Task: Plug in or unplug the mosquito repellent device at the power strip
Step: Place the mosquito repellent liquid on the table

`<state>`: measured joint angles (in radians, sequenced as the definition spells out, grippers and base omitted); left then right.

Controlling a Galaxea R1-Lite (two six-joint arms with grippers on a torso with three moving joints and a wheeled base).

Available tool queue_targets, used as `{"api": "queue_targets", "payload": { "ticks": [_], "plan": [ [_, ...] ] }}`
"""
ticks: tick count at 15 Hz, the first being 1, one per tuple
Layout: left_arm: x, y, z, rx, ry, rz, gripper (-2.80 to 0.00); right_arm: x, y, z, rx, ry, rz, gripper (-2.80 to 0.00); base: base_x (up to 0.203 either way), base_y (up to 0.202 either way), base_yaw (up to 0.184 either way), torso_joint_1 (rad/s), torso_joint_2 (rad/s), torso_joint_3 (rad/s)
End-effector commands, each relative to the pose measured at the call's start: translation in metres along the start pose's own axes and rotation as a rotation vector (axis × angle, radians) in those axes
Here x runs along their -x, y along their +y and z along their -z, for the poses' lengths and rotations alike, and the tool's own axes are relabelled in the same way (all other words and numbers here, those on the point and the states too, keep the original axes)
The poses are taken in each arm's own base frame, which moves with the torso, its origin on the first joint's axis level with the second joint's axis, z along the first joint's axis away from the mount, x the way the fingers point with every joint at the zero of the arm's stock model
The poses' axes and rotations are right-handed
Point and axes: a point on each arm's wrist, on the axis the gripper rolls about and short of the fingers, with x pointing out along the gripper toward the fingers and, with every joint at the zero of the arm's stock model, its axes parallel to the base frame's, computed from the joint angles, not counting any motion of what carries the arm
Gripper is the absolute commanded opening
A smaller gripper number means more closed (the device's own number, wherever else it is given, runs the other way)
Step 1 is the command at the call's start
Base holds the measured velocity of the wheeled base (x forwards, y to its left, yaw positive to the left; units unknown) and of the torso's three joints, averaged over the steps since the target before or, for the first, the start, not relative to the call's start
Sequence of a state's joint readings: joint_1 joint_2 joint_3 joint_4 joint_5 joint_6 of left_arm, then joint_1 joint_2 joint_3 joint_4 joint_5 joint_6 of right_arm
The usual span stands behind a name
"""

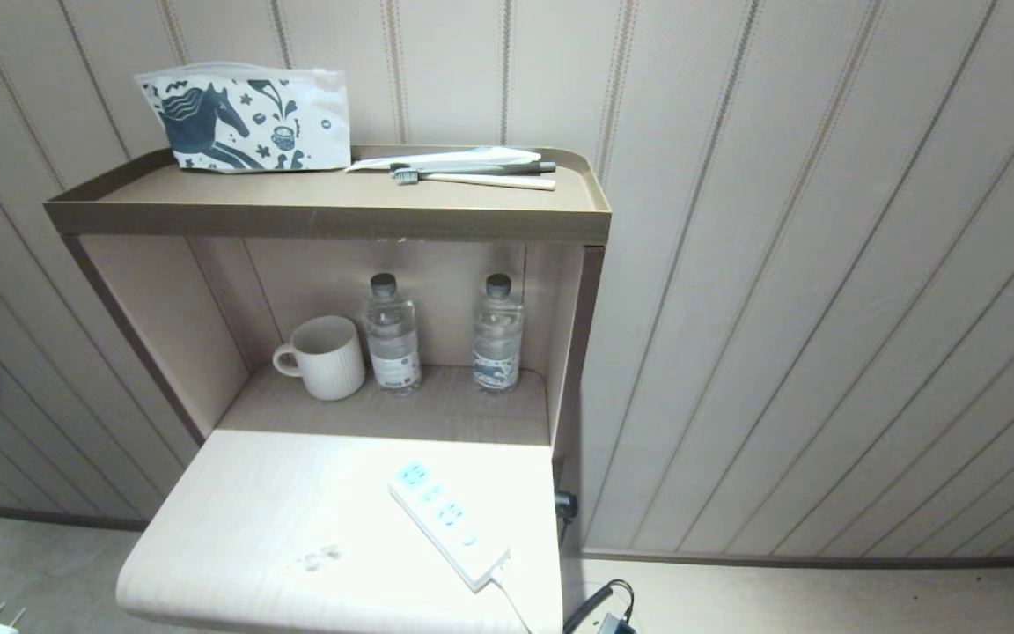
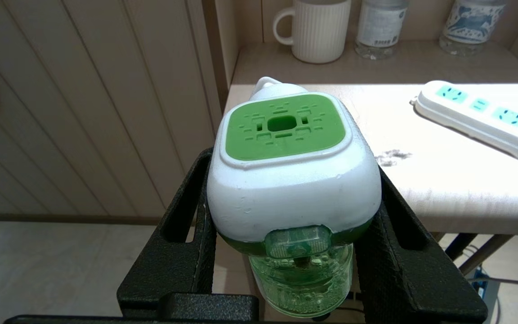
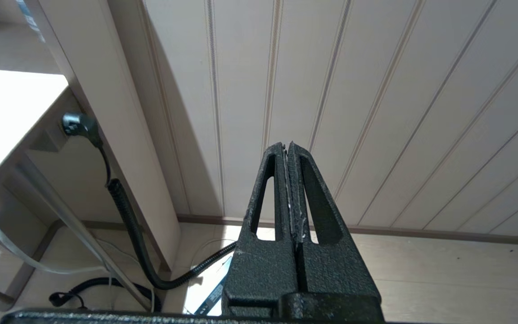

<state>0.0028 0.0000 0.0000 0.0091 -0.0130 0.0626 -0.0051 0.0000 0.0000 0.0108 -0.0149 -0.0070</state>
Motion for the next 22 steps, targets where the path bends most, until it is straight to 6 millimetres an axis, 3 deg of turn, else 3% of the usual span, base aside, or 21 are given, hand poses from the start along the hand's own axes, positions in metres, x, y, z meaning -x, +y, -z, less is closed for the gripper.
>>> {"api": "queue_targets", "payload": {
  "ticks": [1, 22],
  "plan": [
    [0.0000, 0.0000, 0.0003, 0.005, 0.003, 0.002, -2.80, -0.0001, 0.0000, -0.0002, 0.001, 0.000, 0.000, -2.80, 0.000, 0.000, 0.000, -0.251, 0.56, 0.307],
    [0.0000, 0.0000, 0.0000, 0.020, 0.000, -0.001, -2.80, -0.0001, 0.0000, -0.0002, -0.001, 0.000, -0.003, -2.80, 0.000, 0.000, 0.000, -0.197, 0.50, 0.297]
  ]
}}
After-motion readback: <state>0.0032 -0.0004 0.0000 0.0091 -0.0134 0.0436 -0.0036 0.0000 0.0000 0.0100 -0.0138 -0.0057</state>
